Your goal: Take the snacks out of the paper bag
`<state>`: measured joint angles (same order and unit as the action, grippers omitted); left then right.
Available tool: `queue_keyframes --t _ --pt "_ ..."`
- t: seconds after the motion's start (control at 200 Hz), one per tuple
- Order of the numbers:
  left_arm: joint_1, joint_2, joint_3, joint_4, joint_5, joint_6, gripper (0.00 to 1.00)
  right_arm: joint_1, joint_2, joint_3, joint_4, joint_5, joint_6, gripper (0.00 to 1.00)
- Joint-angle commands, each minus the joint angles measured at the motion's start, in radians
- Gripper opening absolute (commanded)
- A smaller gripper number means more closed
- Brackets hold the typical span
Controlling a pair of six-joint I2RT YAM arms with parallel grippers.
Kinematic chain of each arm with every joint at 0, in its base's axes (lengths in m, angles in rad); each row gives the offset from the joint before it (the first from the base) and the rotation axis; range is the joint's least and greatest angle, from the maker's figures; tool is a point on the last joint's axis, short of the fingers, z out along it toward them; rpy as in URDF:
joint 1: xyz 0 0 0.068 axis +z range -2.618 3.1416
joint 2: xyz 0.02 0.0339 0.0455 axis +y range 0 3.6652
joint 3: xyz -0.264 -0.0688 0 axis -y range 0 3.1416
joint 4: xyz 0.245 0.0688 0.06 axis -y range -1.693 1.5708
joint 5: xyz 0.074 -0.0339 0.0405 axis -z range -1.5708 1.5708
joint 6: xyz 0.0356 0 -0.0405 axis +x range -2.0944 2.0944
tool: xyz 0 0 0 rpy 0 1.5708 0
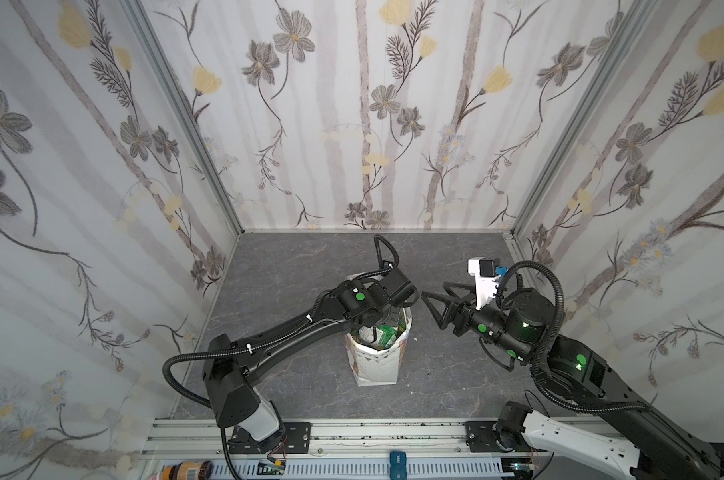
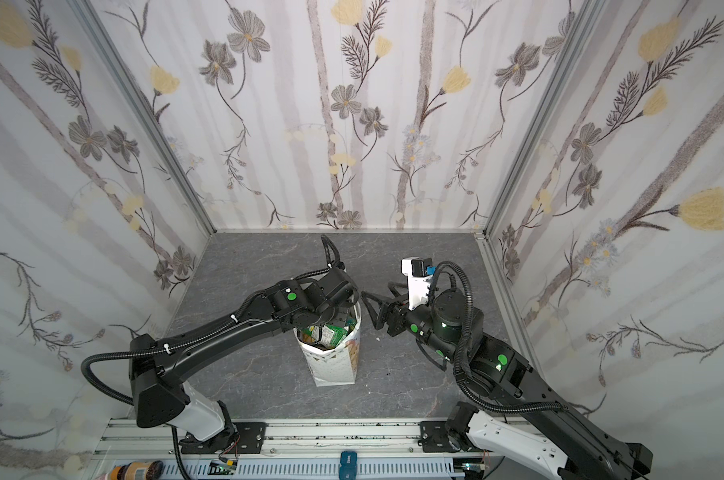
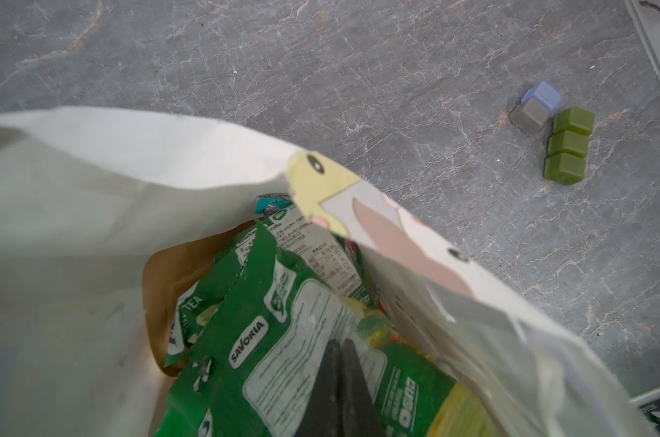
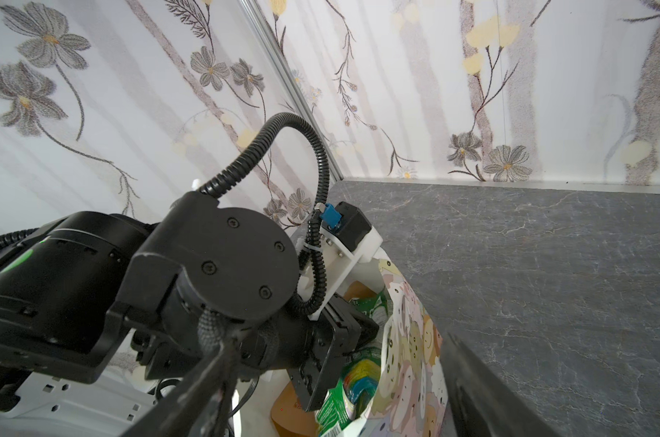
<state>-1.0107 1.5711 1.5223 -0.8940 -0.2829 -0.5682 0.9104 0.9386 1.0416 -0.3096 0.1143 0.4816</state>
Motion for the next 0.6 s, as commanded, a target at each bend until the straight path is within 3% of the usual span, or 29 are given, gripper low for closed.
queue_keyframes --t 0.0,0.535,0.595 --pt "0.002 -0.031 0.005 0.015 -0.027 -0.002 0.00 0.000 -0.003 0.008 0.027 0.005 0.009 0.84" --pt "0.002 -0.083 0.096 -0.030 -0.067 0.033 0.00 0.001 -0.015 0.014 0.025 0.011 0.012 0.84" --pt "0.001 -0.061 0.110 -0.061 -0.060 0.027 0.35 0.001 -0.015 0.014 0.023 0.009 0.015 0.84"
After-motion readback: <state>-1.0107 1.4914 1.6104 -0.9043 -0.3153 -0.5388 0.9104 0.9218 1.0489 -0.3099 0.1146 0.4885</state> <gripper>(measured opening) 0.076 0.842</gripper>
